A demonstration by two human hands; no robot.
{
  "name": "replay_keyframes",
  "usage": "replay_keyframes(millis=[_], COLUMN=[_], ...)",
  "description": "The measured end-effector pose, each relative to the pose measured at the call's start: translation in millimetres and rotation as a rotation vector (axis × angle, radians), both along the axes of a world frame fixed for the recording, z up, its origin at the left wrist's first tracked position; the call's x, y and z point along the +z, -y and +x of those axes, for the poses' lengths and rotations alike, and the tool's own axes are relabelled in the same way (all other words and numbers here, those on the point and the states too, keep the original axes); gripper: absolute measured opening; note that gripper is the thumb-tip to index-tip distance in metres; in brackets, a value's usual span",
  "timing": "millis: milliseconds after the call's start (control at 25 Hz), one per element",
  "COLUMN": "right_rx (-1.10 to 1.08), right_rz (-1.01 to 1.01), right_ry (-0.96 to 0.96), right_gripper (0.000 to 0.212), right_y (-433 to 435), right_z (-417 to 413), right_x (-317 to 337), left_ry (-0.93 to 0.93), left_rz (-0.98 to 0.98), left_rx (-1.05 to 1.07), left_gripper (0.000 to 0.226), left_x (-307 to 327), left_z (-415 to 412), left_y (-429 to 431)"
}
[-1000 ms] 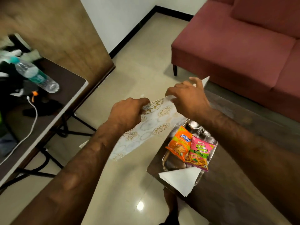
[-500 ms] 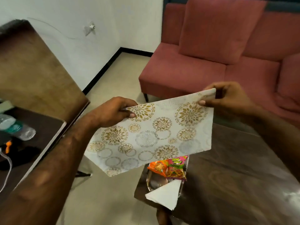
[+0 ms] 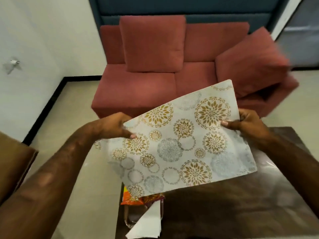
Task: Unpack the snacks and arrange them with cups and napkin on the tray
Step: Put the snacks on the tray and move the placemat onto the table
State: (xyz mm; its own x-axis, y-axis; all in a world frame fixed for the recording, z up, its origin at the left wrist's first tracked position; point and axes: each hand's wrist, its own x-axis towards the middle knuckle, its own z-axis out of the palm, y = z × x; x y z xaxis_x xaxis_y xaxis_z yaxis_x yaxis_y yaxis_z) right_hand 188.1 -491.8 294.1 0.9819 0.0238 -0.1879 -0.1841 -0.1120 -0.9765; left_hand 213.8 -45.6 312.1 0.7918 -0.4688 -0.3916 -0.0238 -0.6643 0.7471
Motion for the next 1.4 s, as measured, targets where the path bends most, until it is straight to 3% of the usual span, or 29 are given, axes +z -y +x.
replay_keyframes(millis=[80,240,360,480,600,840,1120,1400], right_rx=[-0.083,-0.202,-0.293,-0.339,-0.307,-0.389,-0.331,-0.295], right_rz=[0.038,0.052,0.043,0.074,0.082,-0.062,-0.147,-0.195], right_ry=[-0.048,-0.109,-0.162,-0.216,-0.263,-0.358,-0.494,-0.565], right_gripper=[0.030,0.037,0.032,0.032,0.028,0.019,0.010,0.025], right_y=[43,125,194,264,333,442,486,492], right_z=[-10,-25,-32,-27,-15,14,63,97], right_x=[-7,-36,-67,-96,-122,-200,-318,-401], left_ry=[-0.006,-0.123,-0.187,-0.309,-0.384,-0.361,-0.403,-0.373], left_rz=[0.035,-0.140,-0.320,-0.396,-0.303,-0.205,-0.095,0.003], left_rx=[0.024,0.248,0.451,0.610,0.652,0.813,0.900,0.951], left_gripper=[0.021,0.031,0.042,0.034,0.028,0.026,0.030,0.033], left_x=[-15,-48,-77,-112,-153,-232,-344,-413], left_z=[10,15,17,13,5,20,51,78], left_y=[13,46,106,190,272,408,466,483])
